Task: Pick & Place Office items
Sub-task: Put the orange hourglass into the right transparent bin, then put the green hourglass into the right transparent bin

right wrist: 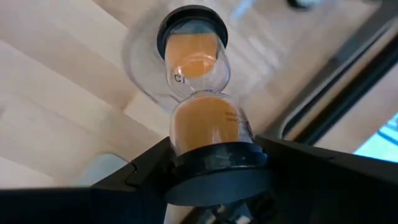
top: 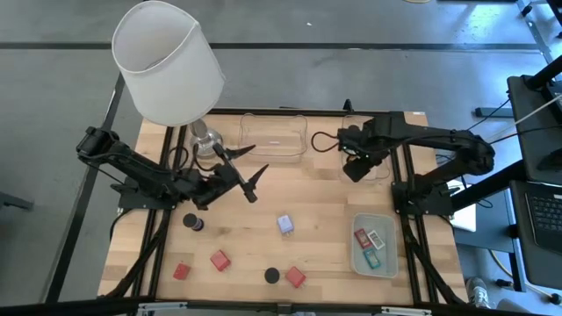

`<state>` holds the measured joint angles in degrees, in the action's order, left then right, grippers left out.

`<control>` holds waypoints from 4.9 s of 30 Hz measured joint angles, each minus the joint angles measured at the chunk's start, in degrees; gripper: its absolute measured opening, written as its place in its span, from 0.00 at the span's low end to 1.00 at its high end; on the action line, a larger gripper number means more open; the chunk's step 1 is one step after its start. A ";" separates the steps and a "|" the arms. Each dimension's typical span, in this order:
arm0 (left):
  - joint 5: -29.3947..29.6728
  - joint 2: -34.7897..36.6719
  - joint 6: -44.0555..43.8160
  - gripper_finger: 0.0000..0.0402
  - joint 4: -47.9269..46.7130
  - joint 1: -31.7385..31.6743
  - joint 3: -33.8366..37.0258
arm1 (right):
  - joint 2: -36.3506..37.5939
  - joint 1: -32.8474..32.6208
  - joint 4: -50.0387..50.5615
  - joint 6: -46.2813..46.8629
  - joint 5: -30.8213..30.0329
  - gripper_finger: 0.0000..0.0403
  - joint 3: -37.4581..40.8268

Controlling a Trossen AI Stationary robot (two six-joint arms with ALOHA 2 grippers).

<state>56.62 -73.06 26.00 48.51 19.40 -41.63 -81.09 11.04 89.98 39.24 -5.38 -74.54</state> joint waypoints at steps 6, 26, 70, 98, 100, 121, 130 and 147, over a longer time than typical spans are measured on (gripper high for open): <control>2.26 0.00 0.07 0.73 -0.59 0.00 0.00 | -0.12 5.45 0.14 -2.38 -0.17 0.52 6.49; 2.27 0.00 0.06 0.73 -0.83 0.00 0.00 | -9.15 17.00 -4.99 -10.12 -6.32 0.53 13.57; 2.25 0.00 -3.83 0.73 -6.49 -3.85 0.00 | -14.83 23.51 -13.19 -21.89 -8.89 0.68 13.55; -5.90 0.00 -26.98 0.73 -27.34 7.35 0.00 | 10.14 3.85 -20.42 -12.60 -21.82 0.69 -0.74; -8.14 0.00 -35.73 0.73 -33.26 6.56 0.00 | 11.05 2.30 -22.06 -12.58 -21.79 0.69 -0.74; -22.25 9.65 -83.82 0.73 -98.97 -1.13 -4.42 | 8.88 -4.93 -24.05 -7.67 -21.64 0.69 -0.74; -26.06 8.31 -86.48 0.73 -105.53 -4.53 -2.71 | 8.55 -4.93 -24.63 -6.84 -21.66 0.69 -0.74; -23.73 7.07 -87.24 0.73 -106.20 -6.80 -0.63 | 8.56 -4.88 -24.88 -7.71 -22.28 0.69 -0.74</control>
<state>32.89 -65.99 -61.24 -57.69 12.60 -42.26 -72.52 6.15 65.10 31.53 -27.66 -75.29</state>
